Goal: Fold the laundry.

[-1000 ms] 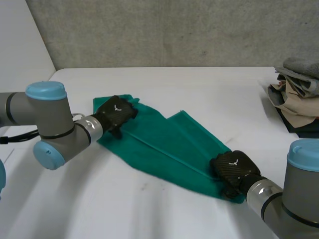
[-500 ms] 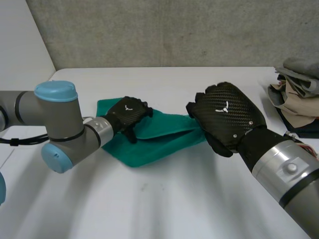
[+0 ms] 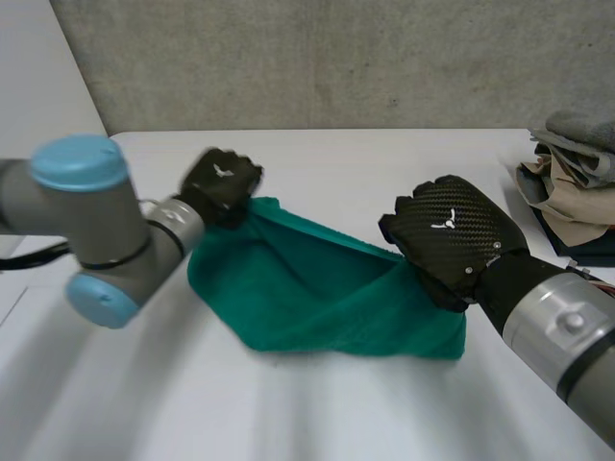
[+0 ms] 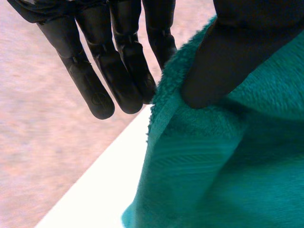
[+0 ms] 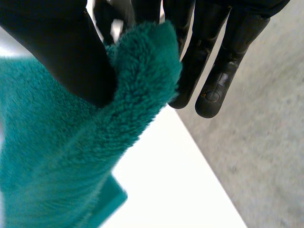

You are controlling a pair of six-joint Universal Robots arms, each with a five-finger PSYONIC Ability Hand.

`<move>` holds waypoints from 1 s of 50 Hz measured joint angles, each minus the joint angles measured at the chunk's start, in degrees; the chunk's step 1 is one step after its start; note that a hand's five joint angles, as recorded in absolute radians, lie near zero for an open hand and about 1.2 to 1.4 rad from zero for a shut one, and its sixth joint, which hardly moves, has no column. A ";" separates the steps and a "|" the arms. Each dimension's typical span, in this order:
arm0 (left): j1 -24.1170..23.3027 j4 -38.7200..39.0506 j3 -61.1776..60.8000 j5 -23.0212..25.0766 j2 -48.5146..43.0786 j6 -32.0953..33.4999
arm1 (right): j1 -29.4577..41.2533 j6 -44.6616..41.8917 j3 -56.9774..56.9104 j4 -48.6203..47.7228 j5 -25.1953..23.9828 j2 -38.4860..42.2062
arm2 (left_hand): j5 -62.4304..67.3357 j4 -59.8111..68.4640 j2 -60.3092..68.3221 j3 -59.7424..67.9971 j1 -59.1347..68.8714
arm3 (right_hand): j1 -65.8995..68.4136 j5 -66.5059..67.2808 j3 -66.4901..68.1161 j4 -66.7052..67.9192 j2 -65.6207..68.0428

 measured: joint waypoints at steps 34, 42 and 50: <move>3.61 26.69 9.19 -9.03 12.54 2.78 | 3.35 -7.47 -25.95 -26.56 14.75 16.90 | 0.00 0.27 0.22 0.29 0.00 | 2.20 0.00 0.00 0.26 0.00; 3.77 27.08 -16.53 -2.80 21.13 2.95 | 6.79 -6.70 -9.34 -11.89 13.64 14.92 | 0.00 0.27 0.24 0.30 0.00 | 3.00 0.01 0.00 0.26 0.00; 3.73 27.08 -33.80 1.19 24.95 3.19 | 10.80 -2.01 0.80 -2.51 13.43 19.52 | 0.00 0.28 0.27 0.33 0.00 | 0.42 -1.85 -2.50 -2.41 -2.45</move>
